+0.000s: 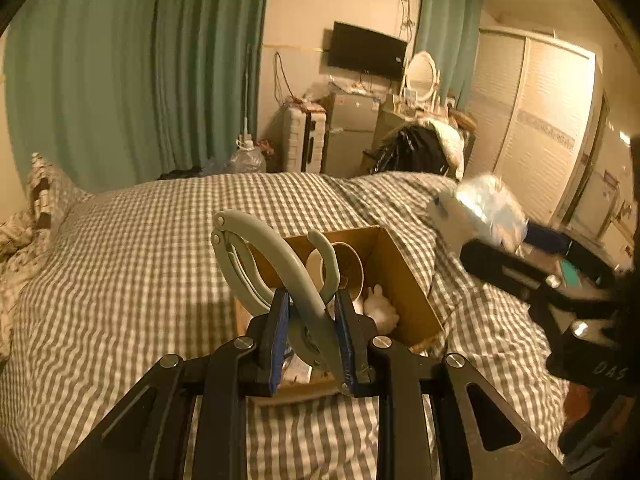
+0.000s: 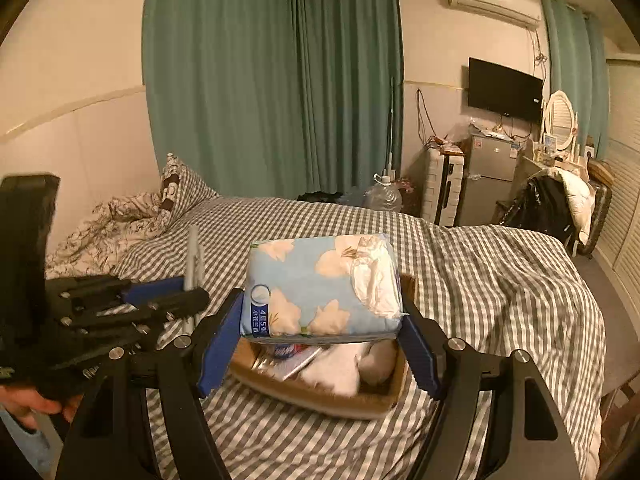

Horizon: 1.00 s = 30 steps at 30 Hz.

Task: Organize objects
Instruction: 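Lower the clip and tissue pack into the box and open both tools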

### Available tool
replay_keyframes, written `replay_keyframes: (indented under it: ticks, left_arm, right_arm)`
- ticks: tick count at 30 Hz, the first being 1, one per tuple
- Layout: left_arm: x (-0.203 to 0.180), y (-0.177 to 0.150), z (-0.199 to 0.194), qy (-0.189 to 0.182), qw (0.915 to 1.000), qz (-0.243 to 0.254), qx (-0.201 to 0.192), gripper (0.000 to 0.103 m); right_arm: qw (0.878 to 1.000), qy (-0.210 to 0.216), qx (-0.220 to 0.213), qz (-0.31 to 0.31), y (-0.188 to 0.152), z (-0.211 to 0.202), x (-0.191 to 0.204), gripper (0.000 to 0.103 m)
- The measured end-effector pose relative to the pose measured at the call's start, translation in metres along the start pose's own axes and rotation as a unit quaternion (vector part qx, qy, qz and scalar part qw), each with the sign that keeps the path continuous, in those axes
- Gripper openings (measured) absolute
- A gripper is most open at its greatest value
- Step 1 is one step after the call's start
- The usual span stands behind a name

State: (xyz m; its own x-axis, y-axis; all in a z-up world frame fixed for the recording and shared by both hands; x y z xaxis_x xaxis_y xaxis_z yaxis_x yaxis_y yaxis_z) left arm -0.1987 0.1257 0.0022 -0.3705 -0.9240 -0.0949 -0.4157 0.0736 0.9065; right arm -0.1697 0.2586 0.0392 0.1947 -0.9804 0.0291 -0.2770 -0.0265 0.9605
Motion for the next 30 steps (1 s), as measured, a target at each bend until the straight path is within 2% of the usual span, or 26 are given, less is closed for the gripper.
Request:
replay_keyframes:
  ticks: [5, 12, 15, 18, 21, 22, 23, 25, 28, 30]
  left_arm:
    - [-0.012, -0.008, 0.047, -0.005, 0.9993, 0.026, 0.028, 0.023]
    - [-0.015, -0.033, 0.095, -0.007, 0.9968, 0.039, 0.070, 0.023]
    - [-0.017, -0.041, 0.108, -0.012, 0.9958, 0.041, 0.081, 0.023]
    - [-0.017, -0.045, 0.115, -0.012, 0.9958, 0.048, 0.076, 0.023]
    - [-0.017, -0.041, 0.123, -0.012, 0.9959, 0.047, 0.076, 0.028]
    - [-0.016, -0.039, 0.124, -0.015, 0.9960, 0.044, 0.076, 0.033]
    - [-0.015, -0.036, 0.125, -0.015, 0.9964, 0.044, 0.071, 0.047]
    - [-0.012, -0.029, 0.123, -0.005, 0.9975, 0.043, 0.056, 0.066]
    - [-0.006, -0.016, 0.118, 0.004, 0.9988, 0.032, 0.037, 0.070]
    - [0.001, -0.008, 0.112, 0.019, 0.9991, 0.028, 0.026, 0.078]
  right_arm:
    - [0.999, -0.003, 0.030, -0.012, -0.006, 0.039, -0.022, 0.073]
    - [0.996, 0.007, 0.084, 0.004, -0.050, 0.089, -0.037, 0.073]
    - [0.995, 0.008, 0.094, 0.019, -0.062, 0.098, -0.044, 0.073]
    - [0.995, 0.005, 0.096, 0.031, -0.066, 0.104, -0.050, 0.074]
    - [0.995, 0.005, 0.086, 0.056, -0.063, 0.106, -0.061, 0.084]
    - [0.995, 0.004, 0.080, 0.065, -0.061, 0.105, -0.066, 0.088]
    - [0.995, 0.002, 0.076, 0.070, -0.059, 0.106, -0.069, 0.089]
    - [0.995, -0.009, 0.067, 0.076, -0.053, 0.106, -0.075, 0.089]
    - [0.995, -0.020, 0.059, 0.079, -0.043, 0.105, -0.079, 0.089]
    - [0.995, -0.031, 0.053, 0.075, -0.037, 0.102, -0.080, 0.089]
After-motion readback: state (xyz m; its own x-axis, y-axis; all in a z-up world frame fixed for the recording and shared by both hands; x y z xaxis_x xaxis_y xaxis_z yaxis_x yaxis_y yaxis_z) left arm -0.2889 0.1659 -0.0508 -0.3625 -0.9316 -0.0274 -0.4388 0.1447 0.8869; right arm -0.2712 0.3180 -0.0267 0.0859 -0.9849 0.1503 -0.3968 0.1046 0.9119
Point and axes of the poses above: each gripper's, at about its wrist camera, not at the fingertips, and z roughly the way its jaws point, x to its left, y to its top, the point moved 3 cm from there along z, roughly the way its jaws point, and after that the axes turned 15 degrees about -x, right-handed, at the moved point
